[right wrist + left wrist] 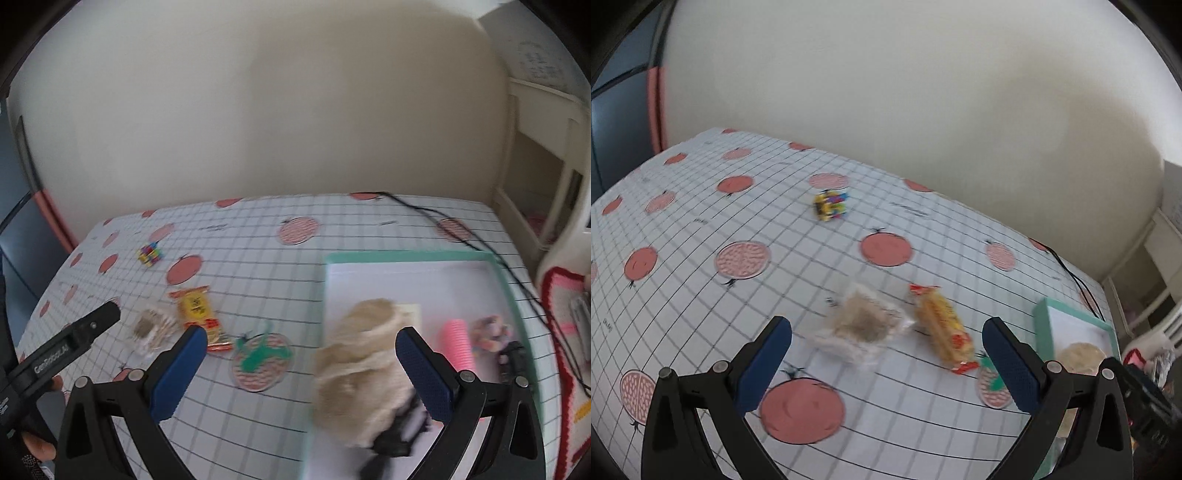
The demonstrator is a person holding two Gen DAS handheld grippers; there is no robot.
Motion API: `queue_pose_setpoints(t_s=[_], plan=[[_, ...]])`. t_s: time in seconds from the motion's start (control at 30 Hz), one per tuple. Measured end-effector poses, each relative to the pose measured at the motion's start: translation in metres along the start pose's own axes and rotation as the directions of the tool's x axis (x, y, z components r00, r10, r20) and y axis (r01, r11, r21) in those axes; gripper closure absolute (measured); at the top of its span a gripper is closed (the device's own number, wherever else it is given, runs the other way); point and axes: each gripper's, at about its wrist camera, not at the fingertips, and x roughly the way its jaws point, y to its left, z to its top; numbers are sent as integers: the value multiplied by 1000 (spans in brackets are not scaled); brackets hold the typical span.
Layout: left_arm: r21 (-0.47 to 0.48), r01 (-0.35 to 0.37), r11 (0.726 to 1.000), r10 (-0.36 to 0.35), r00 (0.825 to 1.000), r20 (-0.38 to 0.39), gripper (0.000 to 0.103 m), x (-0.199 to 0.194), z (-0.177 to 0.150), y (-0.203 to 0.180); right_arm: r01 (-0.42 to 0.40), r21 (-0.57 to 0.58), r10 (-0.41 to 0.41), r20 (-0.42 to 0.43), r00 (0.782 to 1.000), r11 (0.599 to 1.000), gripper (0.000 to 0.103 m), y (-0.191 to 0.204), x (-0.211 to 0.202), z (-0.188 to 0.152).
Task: Organize objects
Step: 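Move both tools back toward the cotton swab pack and green figure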
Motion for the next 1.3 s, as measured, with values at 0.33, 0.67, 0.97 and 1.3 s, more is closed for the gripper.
queue_pose_setpoints(t_s=[0.33, 0.67, 0.97, 1.3], plan=[[48, -55, 997, 58, 996, -61, 0, 30, -10, 18, -1, -99, -5, -65, 998, 995, 0, 33, 37, -17], [94, -96, 991, 100, 994, -38, 0, 44, -10, 21, 30, -167, -51, -120, 992, 985, 6, 43, 67, -23], [129, -103, 986, 110, 993, -43, 0, 57, -13, 19, 39, -211, -72, -151, 986, 977, 13, 45, 82, -30], [159, -110, 981, 120, 991, -53, 0, 68, -16, 17, 55, -237, -99, -178, 979, 970, 14, 49, 92, -31]])
